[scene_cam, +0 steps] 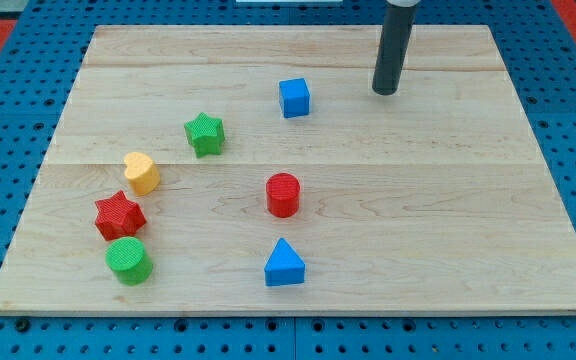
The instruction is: Move the blue cube to the right of the green star
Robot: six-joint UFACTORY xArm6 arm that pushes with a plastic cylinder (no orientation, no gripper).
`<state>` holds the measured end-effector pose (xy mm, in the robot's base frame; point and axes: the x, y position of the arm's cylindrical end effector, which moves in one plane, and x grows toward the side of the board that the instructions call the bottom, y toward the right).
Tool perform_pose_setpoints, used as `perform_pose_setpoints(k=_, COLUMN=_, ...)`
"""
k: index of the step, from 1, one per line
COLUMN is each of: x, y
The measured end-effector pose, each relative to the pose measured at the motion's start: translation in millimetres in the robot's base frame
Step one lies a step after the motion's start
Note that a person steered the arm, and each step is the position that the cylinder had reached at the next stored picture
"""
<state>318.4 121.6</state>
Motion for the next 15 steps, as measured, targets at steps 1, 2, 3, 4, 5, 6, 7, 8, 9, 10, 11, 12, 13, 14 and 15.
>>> perform_pose_setpoints(k=1, x=-16, y=0)
perform_pose_setpoints(k=2, x=-47, y=-3)
perform_pose_setpoints(k=3, x=-42, y=-29)
perform_pose_setpoints(k=4, x=-10, y=-63)
perform_pose_setpoints(k=5, x=15, y=-104)
perform_pose_setpoints(k=6, x=27, y=-105)
perform_pose_setpoints(k=7, x=10, y=-102)
perform_pose_setpoints(k=8, x=2, y=-114)
perform_pose_setpoints(k=9, x=26, y=-133)
perform_pose_setpoints(k=10, x=29, y=-145)
perform_pose_setpoints(k=11, x=29, y=-145)
perform_pose_setpoints(k=12, x=33, y=-154)
perform_pose_setpoints(k=13, x=35, y=-167)
perform_pose_setpoints(k=14, x=35, y=-146)
perform_pose_setpoints(k=15, x=42, y=-119)
